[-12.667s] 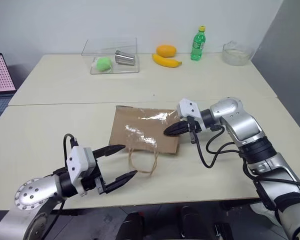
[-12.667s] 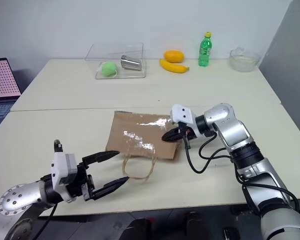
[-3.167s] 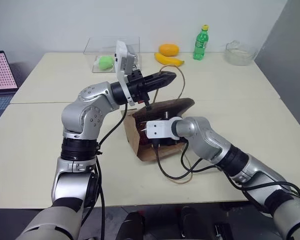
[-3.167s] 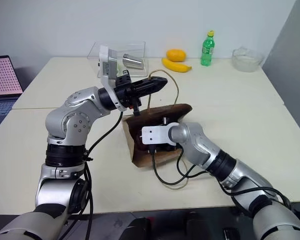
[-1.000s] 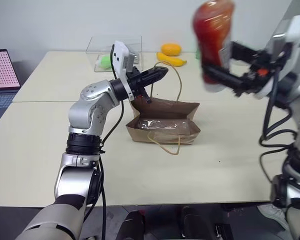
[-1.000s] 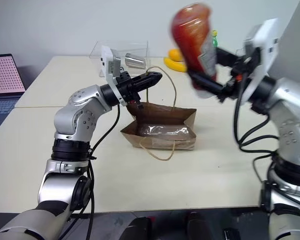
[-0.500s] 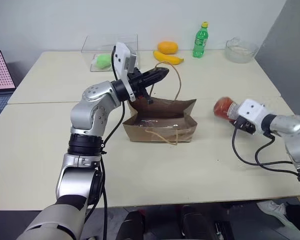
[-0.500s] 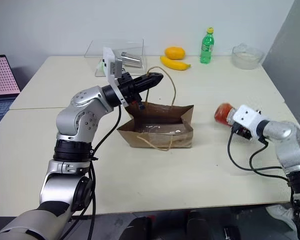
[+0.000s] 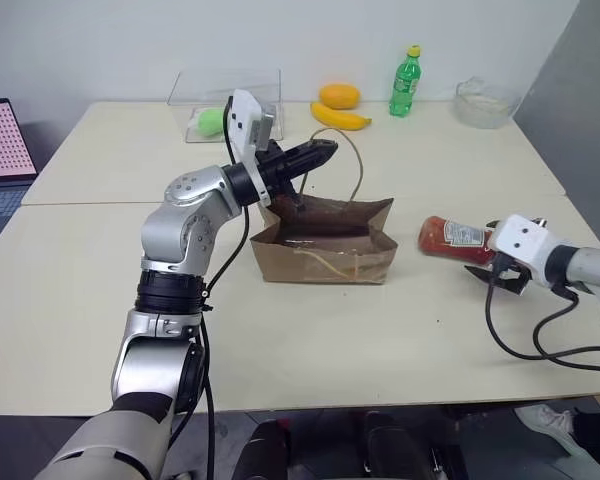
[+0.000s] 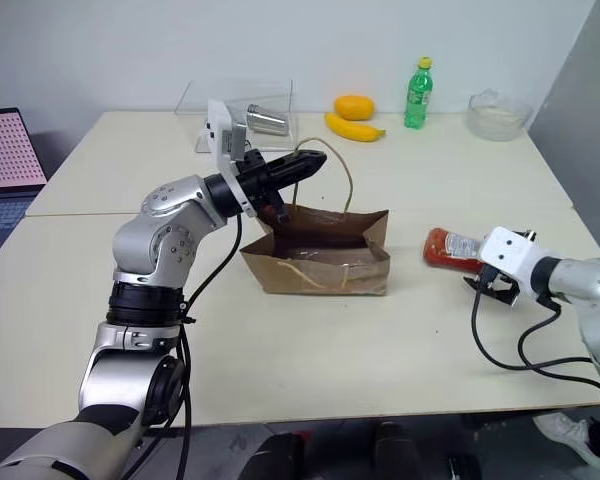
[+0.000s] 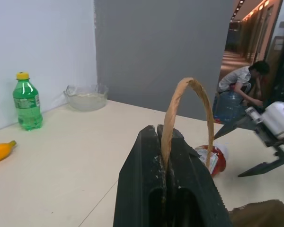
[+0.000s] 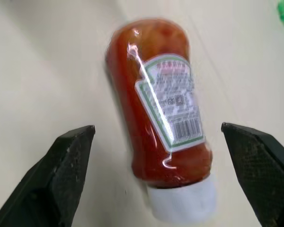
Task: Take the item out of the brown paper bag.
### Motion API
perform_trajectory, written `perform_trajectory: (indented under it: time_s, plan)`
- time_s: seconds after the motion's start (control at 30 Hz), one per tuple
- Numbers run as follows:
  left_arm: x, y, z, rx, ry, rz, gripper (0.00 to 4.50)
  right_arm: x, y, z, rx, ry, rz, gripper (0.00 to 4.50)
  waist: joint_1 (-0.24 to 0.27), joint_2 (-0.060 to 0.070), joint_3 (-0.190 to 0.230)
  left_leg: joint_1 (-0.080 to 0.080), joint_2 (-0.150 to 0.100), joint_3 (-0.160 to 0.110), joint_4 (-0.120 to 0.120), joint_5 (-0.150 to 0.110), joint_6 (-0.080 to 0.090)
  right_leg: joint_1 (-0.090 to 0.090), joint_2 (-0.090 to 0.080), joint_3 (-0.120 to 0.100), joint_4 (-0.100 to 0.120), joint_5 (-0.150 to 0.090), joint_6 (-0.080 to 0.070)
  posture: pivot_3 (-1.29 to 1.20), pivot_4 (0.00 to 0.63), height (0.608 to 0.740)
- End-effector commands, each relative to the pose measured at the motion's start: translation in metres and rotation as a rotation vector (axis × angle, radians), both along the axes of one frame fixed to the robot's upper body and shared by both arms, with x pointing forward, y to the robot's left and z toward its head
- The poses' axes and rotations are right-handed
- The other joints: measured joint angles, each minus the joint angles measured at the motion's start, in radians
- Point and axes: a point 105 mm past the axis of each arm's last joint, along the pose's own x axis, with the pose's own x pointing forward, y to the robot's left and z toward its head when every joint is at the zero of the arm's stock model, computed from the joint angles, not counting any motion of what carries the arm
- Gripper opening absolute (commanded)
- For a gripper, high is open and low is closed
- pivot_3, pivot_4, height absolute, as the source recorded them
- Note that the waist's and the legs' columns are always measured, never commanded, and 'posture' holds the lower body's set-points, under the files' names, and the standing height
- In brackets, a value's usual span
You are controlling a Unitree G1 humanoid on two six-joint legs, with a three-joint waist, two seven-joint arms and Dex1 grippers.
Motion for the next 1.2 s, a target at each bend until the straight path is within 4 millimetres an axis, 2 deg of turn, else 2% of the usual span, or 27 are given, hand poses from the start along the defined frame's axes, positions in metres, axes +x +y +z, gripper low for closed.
perform_trajectory:
  time_s: [0.03, 0.13, 0.17, 0.3, 0.4, 0.53, 0.63, 0.73, 0.83, 0.97, 1.1, 1.2]
  plan:
    - [-0.005, 0.001, 0.01, 0.023, -0.069, -0.023, 0.0, -0.039, 0.047, 0.033, 0.224, -0.082, 0.162, 4.49, 0.0, 0.0, 0.0, 0.0, 0.0, 0.0, 0.0, 0.0, 0.001, 0.0, 0.0, 0.0, 0.0, 0.0, 0.0, 0.0, 0.15, 0.74]
    - [-0.003, 0.008, 0.002, 0.114, -0.098, -0.01, 0.0, -0.064, 0.081, 0.035, 0.383, -0.11, 0.21, 4.49, -0.001, 0.0, 0.0, 0.001, 0.0, -0.001, 0.001, -0.002, 0.003, 0.001, 0.0, 0.0, 0.001, 0.0, 0.0, 0.0, 0.15, 0.74]
    - [-0.002, 0.012, 0.001, 0.143, -0.11, 0.003, 0.42, -0.069, 0.091, 0.036, 0.434, -0.123, 0.213, 4.5, -0.001, 0.0, 0.0, 0.001, 0.0, -0.001, 0.001, -0.002, 0.003, 0.001, 0.001, 0.0, 0.001, 0.0, 0.0, 0.0, 0.15, 0.74]
    - [-0.002, 0.026, 0.005, 0.211, -0.149, 0.022, 1.56, -0.074, 0.118, 0.039, 0.567, -0.155, 0.214, 4.5, -0.003, 0.0, 0.0, 0.001, 0.0, 0.0, 0.002, -0.002, 0.003, 0.001, 0.0, 0.0, 0.001, 0.001, 0.001, 0.0, 0.15, 0.74]
    - [-0.001, 0.036, 0.012, 0.213, -0.19, 0.073, 2.43, -0.069, 0.123, 0.038, 0.585, -0.165, 0.205, 4.5, -0.002, 0.0, 0.0, 0.001, 0.0, -0.001, 0.002, -0.002, 0.004, 0.001, 0.001, 0.0, 0.001, 0.001, 0.001, 0.0, 0.15, 0.74]
    - [-0.006, 0.057, 0.025, 0.135, -0.214, 0.161, 3.73, -0.061, 0.118, 0.036, 0.589, -0.173, 0.193, 4.5, -0.002, 0.0, 0.0, 0.001, 0.0, -0.001, 0.002, -0.002, 0.004, 0.001, 0.0, 0.0, 0.001, 0.001, 0.001, 0.0, 0.15, 0.74]
    - [-0.022, 0.07, 0.024, 0.056, -0.211, 0.233, 3.73, -0.056, 0.114, 0.031, 0.594, -0.182, 0.179, 4.5, -0.011, 0.001, 0.0, 0.001, 0.001, -0.001, 0.0, -0.002, 0.004, 0.0, 0.0, 0.0, 0.001, 0.001, 0.001, 0.0, 0.15, 0.74]
    - [-0.038, 0.077, 0.012, 0.001, -0.171, 0.32, 3.73, -0.051, 0.112, 0.031, 0.616, -0.223, 0.159, 4.5, -0.01, 0.001, 0.0, 0.001, 0.001, -0.001, 0.0, -0.002, 0.004, 0.0, 0.0, 0.0, 0.001, 0.001, 0.001, 0.0, 0.15, 0.74]
    - [-0.038, 0.098, -0.008, -0.003, -0.174, 0.569, 3.73, -0.048, 0.11, 0.031, 0.633, -0.274, 0.131, 4.5, -0.005, 0.0, -0.001, 0.001, 0.001, -0.001, 0.001, -0.002, 0.004, 0.001, 0.0, 0.0, 0.001, 0.001, 0.001, 0.0, 0.15, 0.74]
    - [-0.037, 0.133, -0.05, 0.028, -0.152, 0.921, 3.73, -0.045, 0.102, 0.021, 0.682, -0.324, 0.044, 4.5, 0.002, 0.0, -0.002, 0.003, 0.001, -0.001, 0.002, -0.002, 0.004, 0.002, 0.0, 0.001, 0.001, 0.001, 0.001, 0.0, 0.15, 0.74]
    - [-0.035, 0.151, -0.076, 0.005, -0.13, 1.077, 3.73, -0.043, 0.085, 0.01, 0.728, -0.39, -0.08, 4.5, 0.015, 0.0, -0.003, 0.003, 0.0, 0.0, 0.002, -0.002, 0.004, 0.002, 0.0, 0.001, 0.001, 0.001, 0.0, 0.0, 0.15, 0.74]
    - [-0.035, 0.147, -0.087, 0.022, -0.141, 1.068, 3.73, -0.044, 0.08, 0.002, 0.733, -0.406, -0.115, 4.5, 0.015, 0.001, -0.004, 0.003, 0.0, 0.0, 0.002, -0.002, 0.004, 0.002, 0.0, 0.001, 0.001, 0.001, 0.0, 0.0, 0.15, 0.74]
